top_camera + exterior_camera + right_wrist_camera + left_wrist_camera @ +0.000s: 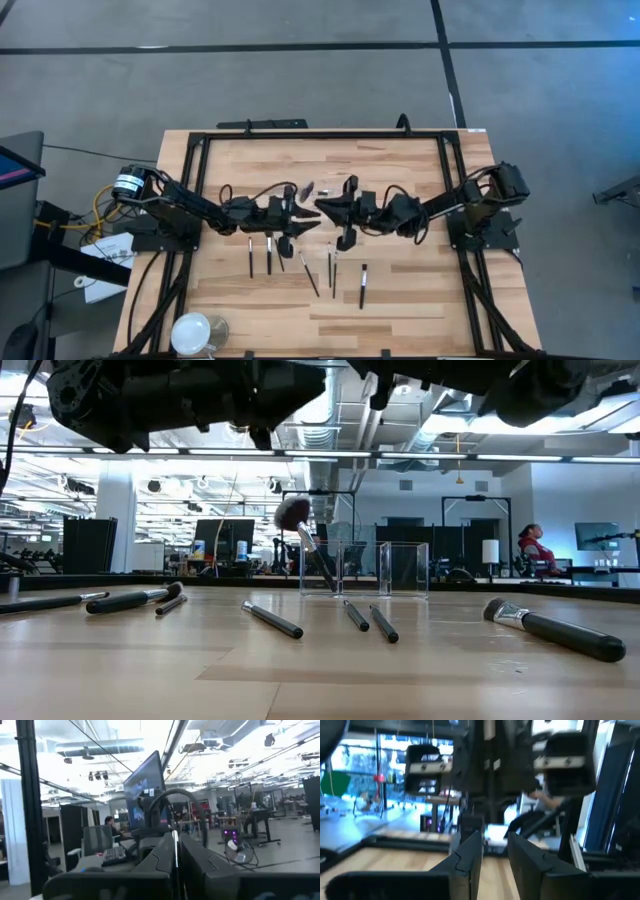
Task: Put items in baskets/containers
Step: Put the liner brush into the middle section of the transparent organizer
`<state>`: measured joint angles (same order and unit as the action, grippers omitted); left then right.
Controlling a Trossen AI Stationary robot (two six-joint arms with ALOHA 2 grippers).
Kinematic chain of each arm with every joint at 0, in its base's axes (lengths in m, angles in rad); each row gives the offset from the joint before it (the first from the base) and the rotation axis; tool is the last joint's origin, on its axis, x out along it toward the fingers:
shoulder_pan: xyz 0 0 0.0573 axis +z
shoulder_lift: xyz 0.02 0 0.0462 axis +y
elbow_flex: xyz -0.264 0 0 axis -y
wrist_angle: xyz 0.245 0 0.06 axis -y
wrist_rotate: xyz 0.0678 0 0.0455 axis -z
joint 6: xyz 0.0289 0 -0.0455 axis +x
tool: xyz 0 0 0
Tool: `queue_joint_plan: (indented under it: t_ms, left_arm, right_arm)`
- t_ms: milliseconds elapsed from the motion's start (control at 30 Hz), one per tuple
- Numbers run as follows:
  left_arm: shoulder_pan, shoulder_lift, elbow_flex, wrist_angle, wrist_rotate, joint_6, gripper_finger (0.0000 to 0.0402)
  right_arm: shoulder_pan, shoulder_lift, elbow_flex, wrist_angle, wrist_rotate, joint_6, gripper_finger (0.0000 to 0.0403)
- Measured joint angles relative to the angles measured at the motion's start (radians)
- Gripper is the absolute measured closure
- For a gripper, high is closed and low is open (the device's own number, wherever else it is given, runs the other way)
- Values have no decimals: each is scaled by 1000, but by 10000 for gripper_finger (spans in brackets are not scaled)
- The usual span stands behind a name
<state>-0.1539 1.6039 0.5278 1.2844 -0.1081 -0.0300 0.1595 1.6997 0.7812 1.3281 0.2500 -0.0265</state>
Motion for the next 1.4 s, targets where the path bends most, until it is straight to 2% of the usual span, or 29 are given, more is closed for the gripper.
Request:
queue_joint_plan:
  t_ms: [167,600,700,1400]
  left_arm:
    - [7,0,0,36,0,0,309]
    - [11,0,28,55,1,8,309]
    - [10,-2,26,56,3,8,309]
    - [9,0,24,63,8,8,309]
  right_arm:
    - [-22,16,39,-1,-42,42,397]
    - [-39,167,209,-2,-57,45,397]
    - [-40,168,210,0,-87,52,392]
    - [-21,168,210,-40,-93,19,394]
